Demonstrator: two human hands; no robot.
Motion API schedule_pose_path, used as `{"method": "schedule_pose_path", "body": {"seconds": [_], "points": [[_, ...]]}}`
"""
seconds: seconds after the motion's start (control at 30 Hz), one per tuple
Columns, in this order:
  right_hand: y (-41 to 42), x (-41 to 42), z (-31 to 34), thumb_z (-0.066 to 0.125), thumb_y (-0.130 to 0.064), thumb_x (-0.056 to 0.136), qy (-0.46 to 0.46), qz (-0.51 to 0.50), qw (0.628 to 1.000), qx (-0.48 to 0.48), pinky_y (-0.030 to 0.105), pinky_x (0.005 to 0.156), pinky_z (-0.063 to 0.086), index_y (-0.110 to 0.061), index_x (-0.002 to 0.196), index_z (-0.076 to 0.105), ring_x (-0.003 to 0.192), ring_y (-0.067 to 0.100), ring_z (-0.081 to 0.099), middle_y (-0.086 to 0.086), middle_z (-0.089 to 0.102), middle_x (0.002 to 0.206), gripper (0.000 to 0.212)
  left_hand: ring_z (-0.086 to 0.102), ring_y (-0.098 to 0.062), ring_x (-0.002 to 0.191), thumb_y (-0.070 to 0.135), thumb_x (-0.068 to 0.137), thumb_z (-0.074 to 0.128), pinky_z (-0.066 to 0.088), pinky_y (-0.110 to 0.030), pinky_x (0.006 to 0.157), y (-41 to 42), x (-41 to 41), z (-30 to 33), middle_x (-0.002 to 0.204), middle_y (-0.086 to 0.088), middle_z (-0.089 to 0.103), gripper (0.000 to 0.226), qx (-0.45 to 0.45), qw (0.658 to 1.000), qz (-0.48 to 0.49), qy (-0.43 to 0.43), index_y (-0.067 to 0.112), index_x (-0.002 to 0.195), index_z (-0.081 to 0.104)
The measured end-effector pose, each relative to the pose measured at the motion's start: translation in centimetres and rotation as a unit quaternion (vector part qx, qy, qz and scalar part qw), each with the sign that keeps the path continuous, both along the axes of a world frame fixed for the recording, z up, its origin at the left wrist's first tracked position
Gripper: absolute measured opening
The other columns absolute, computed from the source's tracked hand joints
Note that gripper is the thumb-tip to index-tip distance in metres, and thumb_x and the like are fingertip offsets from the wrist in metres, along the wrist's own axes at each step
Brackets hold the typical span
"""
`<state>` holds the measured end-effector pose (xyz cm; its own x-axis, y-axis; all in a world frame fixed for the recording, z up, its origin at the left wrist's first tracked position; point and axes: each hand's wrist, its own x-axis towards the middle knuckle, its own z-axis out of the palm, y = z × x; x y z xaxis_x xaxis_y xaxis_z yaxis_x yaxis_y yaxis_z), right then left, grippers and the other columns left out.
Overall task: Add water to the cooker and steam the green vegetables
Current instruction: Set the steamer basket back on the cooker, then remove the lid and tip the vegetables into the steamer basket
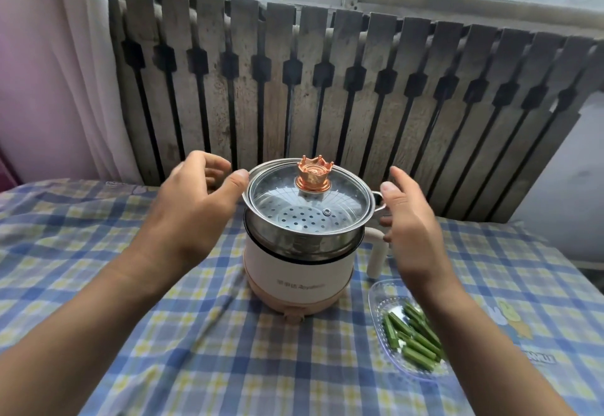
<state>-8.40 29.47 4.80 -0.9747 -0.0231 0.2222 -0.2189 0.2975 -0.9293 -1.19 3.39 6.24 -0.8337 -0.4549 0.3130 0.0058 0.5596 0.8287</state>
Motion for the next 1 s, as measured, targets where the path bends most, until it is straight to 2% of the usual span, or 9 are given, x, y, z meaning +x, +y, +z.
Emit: {"method": "schedule_pose_path", "body": {"seconds": [0.07, 0.13, 0.23, 0.37, 0.47, 0.53, 0.6, 0.87, 1.0], "points": [[1.4, -0.9, 0.2, 0.040, -0.063, 0.092, -0.006, -0.042, 0.999, 0.028, 0.055, 0.117, 0.042, -0.029, 0.157, 0.045, 0.138, 0.032, 0.055, 0.010, 0.056, 0.151, 0.073, 0.061, -0.015, 0.122, 0.053, 0.100, 0.071, 0.045, -0.027, 0.096, 0.6, 0.2, 0.8, 0.138, 0.002, 0.068, 0.049, -0.068, 0.997, 0.004, 0.031, 0.021, 0.137, 0.068], [3.3, -1.8, 0.3, 0.042, -0.051, 0.101, 0.025, -0.102, 0.988, 0.112, 0.042, 0.103, 0.045, -0.017, 0.145, 0.057, 0.125, 0.032, 0.058, 0.016, 0.063, 0.139, 0.057, 0.057, -0.011, 0.124, 0.045, 0.100, 0.072, 0.039, -0.015, 0.089, 1.8, 0.2, 1.8, 0.136, 0.007, 0.066, 0.048, -0.120, 0.991, -0.027, 0.044, 0.023, 0.143, 0.066], [6.6, -3.3, -0.6, 0.044, -0.025, 0.106, 0.043, -0.153, 0.935, 0.316, 0.042, 0.083, 0.045, -0.006, 0.106, 0.071, 0.106, 0.043, 0.062, 0.026, 0.073, 0.112, 0.033, 0.059, -0.011, 0.122, 0.050, 0.096, 0.073, 0.040, -0.022, 0.090, 3.9, -1.1, 3.1, 0.137, 0.006, 0.070, 0.061, -0.159, 0.983, -0.089, 0.015, 0.028, 0.151, 0.060], [9.8, -3.7, -1.9, 0.050, -0.012, 0.095, -0.126, -0.077, 0.840, 0.521, 0.041, 0.094, 0.057, -0.010, 0.107, 0.079, 0.112, 0.038, 0.070, 0.019, 0.078, 0.118, 0.031, 0.063, -0.012, 0.112, 0.047, 0.099, 0.081, 0.041, -0.027, 0.092, 5.9, -3.2, 3.6, 0.137, 0.001, 0.075, 0.065, -0.186, 0.975, -0.116, -0.021, 0.027, 0.156, 0.055], [11.0, -3.5, -3.1, 0.052, -0.006, 0.092, -0.219, -0.021, 0.821, 0.526, 0.031, 0.082, 0.058, -0.012, 0.111, 0.081, 0.095, 0.028, 0.073, 0.011, 0.079, 0.100, 0.035, 0.071, -0.018, 0.103, 0.041, 0.099, 0.084, 0.052, -0.028, 0.086, 6.3, -4.2, 3.3, 0.123, 0.001, 0.077, 0.061, -0.182, 0.976, -0.116, -0.016, 0.025, 0.152, 0.059], [11.4, -3.4, -3.6, 0.054, -0.003, 0.090, -0.234, 0.000, 0.827, 0.512, 0.025, 0.065, 0.050, -0.012, 0.105, 0.083, 0.067, 0.020, 0.065, 0.003, 0.068, 0.070, 0.034, 0.071, -0.012, 0.094, 0.036, 0.097, 0.087, 0.048, -0.008, 0.075, 6.3, -4.6, 3.1, 0.109, 0.009, 0.074, 0.058, -0.172, 0.979, -0.112, -0.003, 0.024, 0.148, 0.062], [11.6, -3.3, -3.5, 0.054, -0.001, 0.088, -0.232, -0.004, 0.838, 0.494, 0.024, 0.060, 0.046, -0.011, 0.098, 0.083, 0.054, 0.015, 0.056, -0.001, 0.058, 0.058, 0.032, 0.065, 0.004, 0.087, 0.033, 0.096, 0.088, 0.044, 0.001, 0.068, 6.4, -4.8, 2.9, 0.098, 0.019, 0.067, 0.053, -0.159, 0.981, -0.108, 0.011, 0.023, 0.142, 0.065], [11.5, -3.1, -3.4, 0.054, -0.009, 0.087, -0.235, 0.024, 0.851, 0.469, 0.029, 0.048, 0.057, -0.007, 0.095, 0.080, 0.056, 0.025, 0.068, 0.010, 0.072, 0.077, 0.027, 0.068, 0.003, 0.090, 0.033, 0.094, 0.090, 0.045, 0.001, 0.071, 6.5, -4.8, 2.9, 0.101, 0.015, 0.070, 0.050, -0.153, 0.982, -0.101, 0.040, 0.024, 0.138, 0.067], [11.4, -2.9, -2.5, 0.048, -0.006, 0.089, -0.238, 0.040, 0.831, 0.502, 0.034, 0.060, 0.065, -0.012, 0.102, 0.078, 0.072, 0.025, 0.075, 0.011, 0.073, 0.095, 0.033, 0.070, 0.000, 0.092, 0.037, 0.091, 0.092, 0.044, 0.003, 0.074, 6.3, -4.1, 3.7, 0.103, 0.011, 0.072, 0.050, -0.148, 0.982, -0.098, 0.065, 0.028, 0.134, 0.067]]}}
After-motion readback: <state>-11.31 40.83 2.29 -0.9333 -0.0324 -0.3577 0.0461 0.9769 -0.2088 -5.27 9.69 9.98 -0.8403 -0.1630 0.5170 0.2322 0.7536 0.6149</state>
